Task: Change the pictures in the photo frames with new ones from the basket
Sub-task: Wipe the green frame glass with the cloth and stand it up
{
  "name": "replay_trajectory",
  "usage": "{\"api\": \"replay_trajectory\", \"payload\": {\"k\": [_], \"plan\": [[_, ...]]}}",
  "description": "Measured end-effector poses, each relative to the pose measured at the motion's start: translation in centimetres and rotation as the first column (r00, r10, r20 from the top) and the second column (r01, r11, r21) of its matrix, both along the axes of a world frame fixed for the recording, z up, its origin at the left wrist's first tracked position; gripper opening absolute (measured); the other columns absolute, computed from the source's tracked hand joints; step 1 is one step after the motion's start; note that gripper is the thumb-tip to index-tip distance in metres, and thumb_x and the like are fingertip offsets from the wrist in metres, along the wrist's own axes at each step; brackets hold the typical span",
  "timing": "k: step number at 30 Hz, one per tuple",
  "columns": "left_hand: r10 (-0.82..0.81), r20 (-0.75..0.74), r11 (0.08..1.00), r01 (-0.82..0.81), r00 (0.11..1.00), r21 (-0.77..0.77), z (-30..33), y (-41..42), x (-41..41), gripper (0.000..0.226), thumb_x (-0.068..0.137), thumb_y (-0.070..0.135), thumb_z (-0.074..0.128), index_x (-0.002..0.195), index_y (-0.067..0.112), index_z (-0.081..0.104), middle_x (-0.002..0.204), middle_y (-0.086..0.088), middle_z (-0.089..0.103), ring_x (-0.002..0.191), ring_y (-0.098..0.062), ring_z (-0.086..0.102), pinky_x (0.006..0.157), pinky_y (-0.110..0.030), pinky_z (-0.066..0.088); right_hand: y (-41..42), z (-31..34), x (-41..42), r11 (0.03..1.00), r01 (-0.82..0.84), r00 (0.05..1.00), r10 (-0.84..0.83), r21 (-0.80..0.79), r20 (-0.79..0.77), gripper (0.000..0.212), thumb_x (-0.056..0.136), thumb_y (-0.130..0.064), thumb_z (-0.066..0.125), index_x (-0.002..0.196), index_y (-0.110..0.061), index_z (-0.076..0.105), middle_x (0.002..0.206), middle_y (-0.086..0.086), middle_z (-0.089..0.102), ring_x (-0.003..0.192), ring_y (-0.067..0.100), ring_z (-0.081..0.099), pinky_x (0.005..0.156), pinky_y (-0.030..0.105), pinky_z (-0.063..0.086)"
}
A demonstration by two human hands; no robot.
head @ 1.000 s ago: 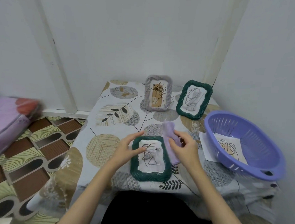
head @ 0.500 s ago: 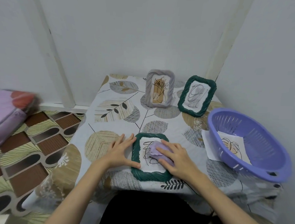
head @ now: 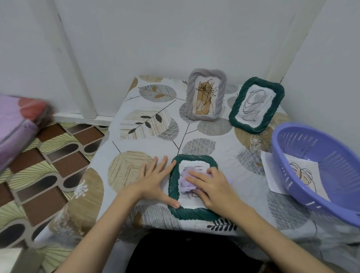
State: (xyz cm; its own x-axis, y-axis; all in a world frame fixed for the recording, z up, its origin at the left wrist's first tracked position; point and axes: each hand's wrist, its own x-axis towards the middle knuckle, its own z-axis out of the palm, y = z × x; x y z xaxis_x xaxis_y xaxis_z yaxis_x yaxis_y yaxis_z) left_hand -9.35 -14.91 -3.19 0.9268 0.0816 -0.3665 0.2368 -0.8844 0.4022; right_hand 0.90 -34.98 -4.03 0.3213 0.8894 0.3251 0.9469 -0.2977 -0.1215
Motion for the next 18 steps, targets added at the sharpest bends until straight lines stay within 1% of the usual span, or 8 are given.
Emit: {"api": "replay_trajectory", "payload": {"k": [2,5,7,8,10,13,15,18], "plan": [[0.014,0.018,1.0,-0.014,1.0,-0.002,-0.2,0.0,-0.1,0.13,0.048,0.079,0.06,0.142,0.039,-0.02,0.148,0.007,-0.034,0.132,-0.017,-0.039,0.11,-0.05,-0.023,-1.4,-0.4,0.9,0.999,0.008,1.0,-0.008,0.032,0.005,0.038,0.082,-0.03,0.044,0.113,-0.022,0.064,0.116,-0.008,0.064,0.074,0.022,0.049,0.065,0.031,0.045],[0.004,0.015,1.0,-0.004,1.0,0.001,-0.1,-0.1,-0.2,0.127,0.053,0.077,0.062,0.141,0.04,-0.021,0.148,0.007,-0.035,0.131,-0.017,-0.04,0.109,-0.05,-0.024,-0.3,0.5,2.6,0.988,0.14,0.987,-0.135,0.058,-0.086,0.034,0.083,-0.025,0.047,0.109,-0.018,0.068,0.113,-0.004,0.068,0.075,0.024,0.047,0.064,0.038,0.049],[0.01,0.018,1.0,-0.01,1.0,0.004,-0.1,-0.1,-0.1,0.126,0.054,0.075,0.064,0.142,0.04,-0.02,0.149,0.007,-0.034,0.132,-0.017,-0.039,0.109,-0.05,-0.024,2.0,1.2,2.0,0.982,0.191,0.968,-0.186,0.012,-0.171,0.032,0.088,-0.02,0.05,0.118,-0.019,0.062,0.124,-0.006,0.061,0.084,0.021,0.038,0.078,0.036,0.04],[0.015,0.025,1.0,-0.015,1.0,0.006,-0.2,-0.2,-0.1,0.126,0.055,0.074,0.064,0.142,0.04,-0.019,0.149,0.008,-0.033,0.133,-0.016,-0.038,0.109,-0.049,-0.023,3.0,1.2,1.3,0.983,0.181,0.962,-0.179,-0.009,-0.206,0.034,0.091,-0.02,0.05,0.124,-0.021,0.058,0.129,-0.008,0.057,0.088,0.019,0.034,0.08,0.033,0.033],[0.023,0.038,1.0,-0.023,0.999,0.006,-0.2,-0.2,-0.1,0.125,0.055,0.074,0.065,0.142,0.04,-0.018,0.15,0.009,-0.032,0.134,-0.016,-0.036,0.11,-0.049,-0.023,3.5,1.1,-0.5,0.993,0.12,0.967,-0.114,0.011,-0.227,0.034,0.091,-0.023,0.049,0.124,-0.023,0.057,0.127,-0.009,0.058,0.087,0.02,0.038,0.076,0.03,0.029],[0.026,0.038,1.0,-0.026,0.999,0.005,-0.1,-0.2,-0.2,0.125,0.053,0.074,0.065,0.142,0.042,-0.017,0.15,0.009,-0.03,0.135,-0.016,-0.035,0.111,-0.049,-0.022,0.5,0.4,-0.8,0.998,0.024,0.993,-0.018,0.049,-0.112,0.036,0.084,-0.036,0.046,0.114,-0.025,0.064,0.11,-0.013,0.067,0.079,0.02,0.046,0.066,0.029,0.037],[0.017,0.027,1.0,-0.018,0.999,0.019,0.0,-0.2,-0.1,0.126,0.053,0.075,0.064,0.141,0.042,-0.019,0.15,0.009,-0.031,0.134,-0.016,-0.036,0.111,-0.05,-0.022,-0.7,0.0,0.4,0.998,0.068,0.997,-0.068,0.001,-0.032,0.043,0.084,-0.043,0.041,0.119,-0.029,0.06,0.12,-0.015,0.062,0.083,0.016,0.037,0.069,0.032,0.04],[0.024,0.024,0.999,-0.025,0.999,0.024,-0.1,-0.2,-0.1,0.126,0.054,0.073,0.066,0.142,0.041,-0.019,0.15,0.009,-0.031,0.134,-0.016,-0.036,0.11,-0.05,-0.022,0.4,0.5,1.0,0.967,0.232,0.968,-0.24,-0.109,-0.07,0.064,0.084,-0.058,0.02,0.135,-0.026,0.044,0.131,-0.012,0.054,0.094,0.019,0.035,0.081,0.037,0.034]]}}
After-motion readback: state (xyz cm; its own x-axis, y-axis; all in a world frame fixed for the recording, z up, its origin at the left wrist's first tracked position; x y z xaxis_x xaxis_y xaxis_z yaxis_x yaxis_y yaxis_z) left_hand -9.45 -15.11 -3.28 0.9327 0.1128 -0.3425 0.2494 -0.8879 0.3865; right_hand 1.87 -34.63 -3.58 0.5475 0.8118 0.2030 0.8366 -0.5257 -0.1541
